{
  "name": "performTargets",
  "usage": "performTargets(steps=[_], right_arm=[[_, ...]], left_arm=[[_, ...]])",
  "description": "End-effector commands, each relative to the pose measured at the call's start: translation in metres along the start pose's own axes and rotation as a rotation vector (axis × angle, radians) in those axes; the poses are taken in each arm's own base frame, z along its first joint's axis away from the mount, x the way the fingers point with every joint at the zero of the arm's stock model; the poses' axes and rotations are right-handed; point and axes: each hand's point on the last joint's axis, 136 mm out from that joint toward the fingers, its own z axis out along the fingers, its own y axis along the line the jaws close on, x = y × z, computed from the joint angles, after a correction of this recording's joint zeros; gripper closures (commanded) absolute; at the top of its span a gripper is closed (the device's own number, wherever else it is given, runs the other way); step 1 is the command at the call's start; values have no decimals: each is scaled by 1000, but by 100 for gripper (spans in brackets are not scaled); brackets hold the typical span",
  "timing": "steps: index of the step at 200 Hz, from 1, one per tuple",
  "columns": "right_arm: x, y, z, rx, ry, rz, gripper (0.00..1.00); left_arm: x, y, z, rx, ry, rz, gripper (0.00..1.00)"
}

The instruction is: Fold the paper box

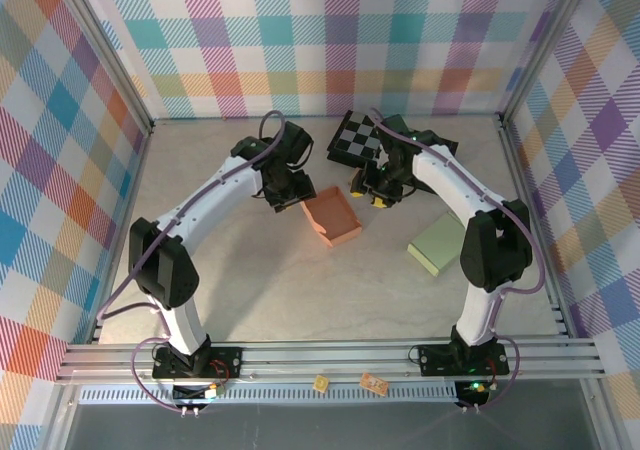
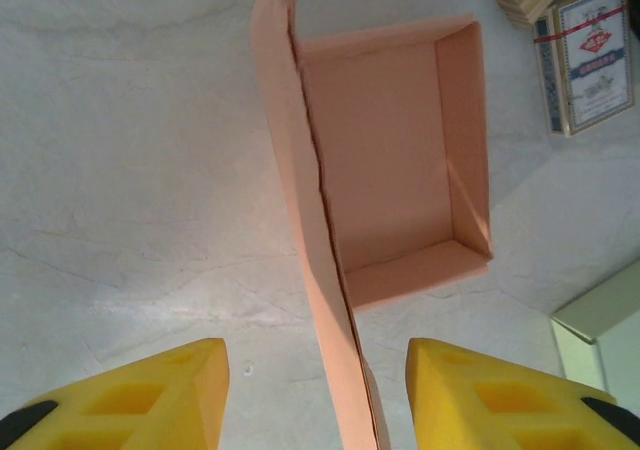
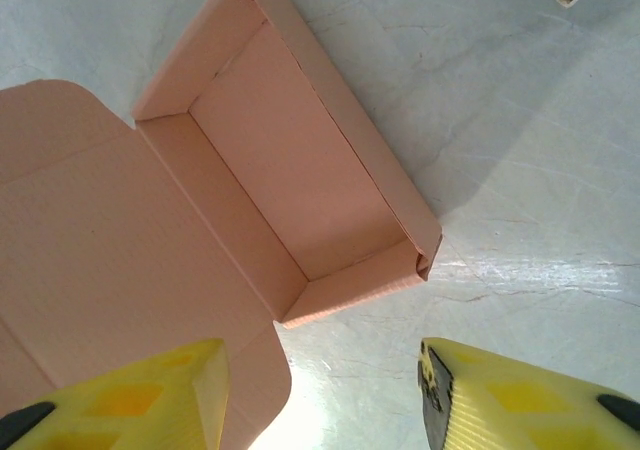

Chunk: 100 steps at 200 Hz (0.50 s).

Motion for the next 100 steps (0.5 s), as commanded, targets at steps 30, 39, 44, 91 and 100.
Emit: performTargets(steps=[30,39,44,91,100], right_arm=[[7,0,-11,-1,-14,-40,49],[7,1,-11,-6,-15,-37,49],[7,1,-11,-8,-15,-37,50],[6,1,-11,-8,-19,-19,52],[6,2,-11,-9,-22,-18,53]], left_arm=[[-2,-1,-4,-30,-7,107,73],[-2,-1,-4,-33,-7,126,78],[-3,-1,-5,-33,-8,137,81],[-9,4,-12,-74,-42,260,95],[-9,3,-11,-75,-37,279,98]])
